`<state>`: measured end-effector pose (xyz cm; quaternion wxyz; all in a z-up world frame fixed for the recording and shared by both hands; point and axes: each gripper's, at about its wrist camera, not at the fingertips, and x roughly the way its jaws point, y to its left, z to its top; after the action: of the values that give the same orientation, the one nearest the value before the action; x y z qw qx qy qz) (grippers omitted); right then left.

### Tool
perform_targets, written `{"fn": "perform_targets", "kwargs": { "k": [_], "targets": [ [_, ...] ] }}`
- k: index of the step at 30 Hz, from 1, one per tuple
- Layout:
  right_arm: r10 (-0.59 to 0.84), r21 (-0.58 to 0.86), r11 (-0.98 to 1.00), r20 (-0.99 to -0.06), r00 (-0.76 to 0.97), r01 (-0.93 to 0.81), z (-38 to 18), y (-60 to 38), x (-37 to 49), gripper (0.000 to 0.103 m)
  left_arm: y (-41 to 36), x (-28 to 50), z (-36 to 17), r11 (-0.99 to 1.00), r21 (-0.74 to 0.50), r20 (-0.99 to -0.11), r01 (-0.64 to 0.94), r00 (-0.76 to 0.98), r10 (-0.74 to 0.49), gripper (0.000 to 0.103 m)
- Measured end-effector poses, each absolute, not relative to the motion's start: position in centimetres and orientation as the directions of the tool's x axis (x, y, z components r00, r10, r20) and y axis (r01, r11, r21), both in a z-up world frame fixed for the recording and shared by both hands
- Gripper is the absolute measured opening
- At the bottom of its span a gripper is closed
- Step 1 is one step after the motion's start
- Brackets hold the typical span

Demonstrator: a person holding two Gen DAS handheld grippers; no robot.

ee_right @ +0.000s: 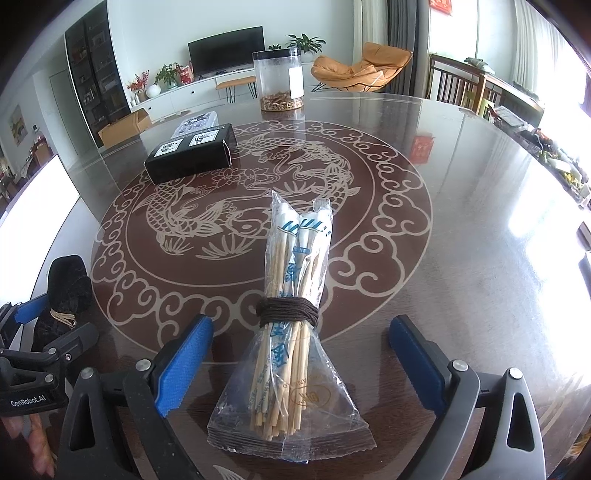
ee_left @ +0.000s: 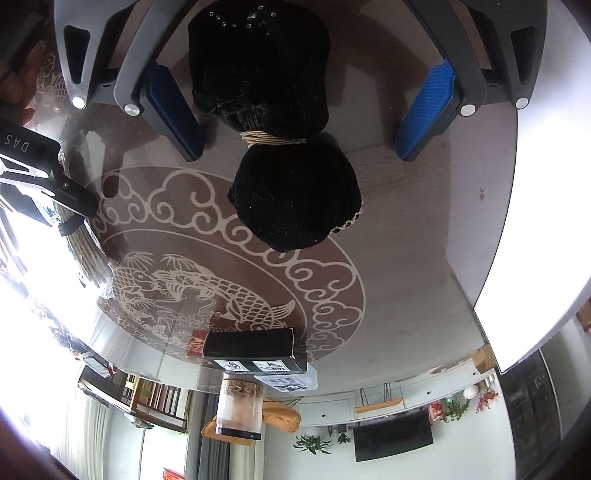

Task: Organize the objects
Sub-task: 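Grasp the black fabric item with the left tool while the right tool holds the bag, then carry the stick bag and black fabric into the white box and open both tools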

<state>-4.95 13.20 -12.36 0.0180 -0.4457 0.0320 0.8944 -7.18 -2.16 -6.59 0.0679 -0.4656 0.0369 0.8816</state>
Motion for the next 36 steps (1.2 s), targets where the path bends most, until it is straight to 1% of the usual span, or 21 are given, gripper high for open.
{"fn": "perform_targets", "kwargs": {
  "k": [13, 16, 20, 26, 29, 32, 33, 34, 35, 36],
  "targets": [
    [0.000, 0.045, -0.997, -0.798, -0.602, -0.059, -12.4, 13.2, -4.9, 0.098, -2.2, -7.0, -6.6, -0.988, 0.002, -0.826, -0.156, -0.557, 0.086, 0.103],
    [-0.040, 0.086, -0.995, -0.790, -0.611, -0.045, -12.3, 13.5, -4.8, 0.100, -2.2, -7.0, -6.6, -0.988, 0.002, -0.826, -0.156, -0.557, 0.086, 0.103],
    [-0.091, 0.148, -0.988, -0.774, -0.627, -0.040, -12.1, 14.3, -4.5, 0.101, -2.2, -7.0, -6.7, -0.988, 0.003, -0.826, -0.157, -0.557, 0.086, 0.103],
    [-0.102, 0.152, -0.988, -0.777, -0.622, -0.029, -12.2, 14.1, -4.7, 0.103, -2.3, -6.8, -6.7, -0.987, 0.000, -0.830, -0.158, -0.551, 0.089, 0.103],
    [-0.100, 0.119, -0.993, -0.809, -0.579, 0.005, -12.1, 13.8, -5.3, 0.103, -2.2, -7.0, -6.5, -0.986, 0.002, -0.850, -0.168, -0.520, 0.087, 0.103],
    [-0.035, -0.014, -0.994, -0.893, -0.449, 0.105, -12.4, 12.0, -6.9, 0.102, -2.0, -6.9, -6.3, -0.984, 0.000, -0.866, -0.180, -0.492, 0.090, 0.103],
    [-0.055, 0.003, -0.993, -0.904, -0.425, 0.122, -12.3, 12.0, -7.2, 0.101, -2.0, -6.7, -6.2, -0.984, 0.004, -0.858, -0.177, -0.506, 0.087, 0.092],
    [-0.051, 0.007, -0.994, -0.905, -0.422, 0.106, -12.0, 12.2, -7.6, 0.077, -2.0, -6.4, -5.9, -0.983, 0.004, -0.841, -0.182, -0.532, 0.095, 0.058],
    [-0.030, -0.010, -0.996, -0.898, -0.439, 0.089, -11.4, 12.3, -7.7, 0.032, -1.9, -5.9, -5.5, -0.980, 0.005, -0.824, -0.200, -0.556, 0.109, 0.044],
    [-0.044, 0.007, -0.996, -0.900, -0.433, 0.085, -11.1, 12.5, -7.9, 0.029, -1.9, -5.8, -5.4, -0.980, 0.004, -0.825, -0.201, -0.555, 0.110, 0.032]
  ]
}}
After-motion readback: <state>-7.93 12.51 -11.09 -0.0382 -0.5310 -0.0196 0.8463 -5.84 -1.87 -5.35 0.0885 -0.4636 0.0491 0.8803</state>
